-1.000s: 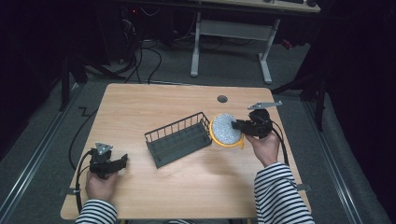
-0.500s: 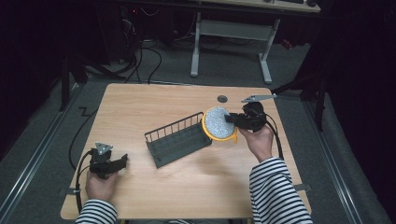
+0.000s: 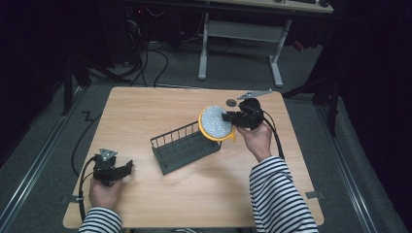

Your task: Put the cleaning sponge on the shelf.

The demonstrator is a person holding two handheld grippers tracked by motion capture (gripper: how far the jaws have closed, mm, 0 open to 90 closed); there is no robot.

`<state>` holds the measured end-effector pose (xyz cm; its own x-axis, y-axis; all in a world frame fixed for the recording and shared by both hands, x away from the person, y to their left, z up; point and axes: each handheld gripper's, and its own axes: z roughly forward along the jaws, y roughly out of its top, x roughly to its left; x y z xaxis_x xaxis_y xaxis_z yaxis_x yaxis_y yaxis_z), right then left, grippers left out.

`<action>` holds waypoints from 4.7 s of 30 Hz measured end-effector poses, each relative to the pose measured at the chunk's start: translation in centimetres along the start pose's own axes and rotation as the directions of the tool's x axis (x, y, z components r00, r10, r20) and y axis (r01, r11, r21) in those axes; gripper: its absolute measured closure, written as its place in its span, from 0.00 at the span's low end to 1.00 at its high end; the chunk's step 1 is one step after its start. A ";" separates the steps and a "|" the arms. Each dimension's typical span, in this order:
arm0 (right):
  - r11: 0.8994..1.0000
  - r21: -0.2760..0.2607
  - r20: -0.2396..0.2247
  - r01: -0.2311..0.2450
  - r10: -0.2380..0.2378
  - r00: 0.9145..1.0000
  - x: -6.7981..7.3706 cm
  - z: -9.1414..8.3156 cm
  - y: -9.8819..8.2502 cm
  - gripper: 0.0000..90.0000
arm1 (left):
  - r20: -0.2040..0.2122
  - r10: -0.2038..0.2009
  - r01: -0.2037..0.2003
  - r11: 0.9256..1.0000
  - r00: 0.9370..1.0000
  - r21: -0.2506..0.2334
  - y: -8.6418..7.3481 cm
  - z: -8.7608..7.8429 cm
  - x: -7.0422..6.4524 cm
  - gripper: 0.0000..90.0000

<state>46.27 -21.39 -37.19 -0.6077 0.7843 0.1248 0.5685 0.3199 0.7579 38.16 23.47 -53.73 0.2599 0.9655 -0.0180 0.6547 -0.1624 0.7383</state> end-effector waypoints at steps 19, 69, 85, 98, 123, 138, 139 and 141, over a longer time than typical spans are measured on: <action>0.998 0.056 0.000 0.029 -0.029 1.000 1.4 4.6 1.7 0.86 | 0.002 0.002 -0.002 1.000 1.000 -0.001 0.0 0.0 0.0 0.28; 0.983 0.156 -0.005 0.093 -0.093 0.996 2.1 7.4 -1.8 0.87 | 0.008 0.000 0.000 1.000 1.000 -0.002 0.0 0.1 0.0 0.28; 0.993 0.090 0.020 0.083 -0.085 0.996 1.8 5.6 -1.7 0.67 | 0.008 0.001 -0.001 1.000 1.000 -0.001 0.0 0.1 0.0 0.28; 0.999 0.016 0.054 0.035 -0.036 0.998 0.6 2.2 -2.6 0.62 | 0.011 -0.002 0.002 1.000 1.000 -0.003 0.0 0.1 0.1 0.28; 0.990 -0.028 0.186 -0.136 0.138 0.973 -4.4 -3.4 -12.9 0.53 | 0.004 0.003 -0.003 1.000 1.000 0.000 0.0 0.1 0.0 0.28; 0.984 -0.005 0.302 -0.180 0.173 0.938 -5.2 -0.6 -20.3 0.48 | 0.004 0.003 -0.003 1.000 1.000 0.000 0.0 0.1 0.0 0.28; 0.989 -0.005 0.317 -0.149 0.143 0.938 -5.0 -0.5 -20.5 0.48 | 0.004 0.003 -0.003 1.000 1.000 0.000 0.0 0.1 0.0 0.28; 0.993 0.012 0.344 -0.118 0.107 0.933 -4.6 -0.4 -20.4 0.48 | 0.003 0.002 -0.002 1.000 1.000 0.000 0.0 0.1 0.0 0.28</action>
<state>37.27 -31.75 -53.03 -0.3157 0.9486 -0.0226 0.6430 0.2314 0.7301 38.21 23.42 -53.75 0.2639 0.9644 -0.0185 0.6540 -0.1648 0.7384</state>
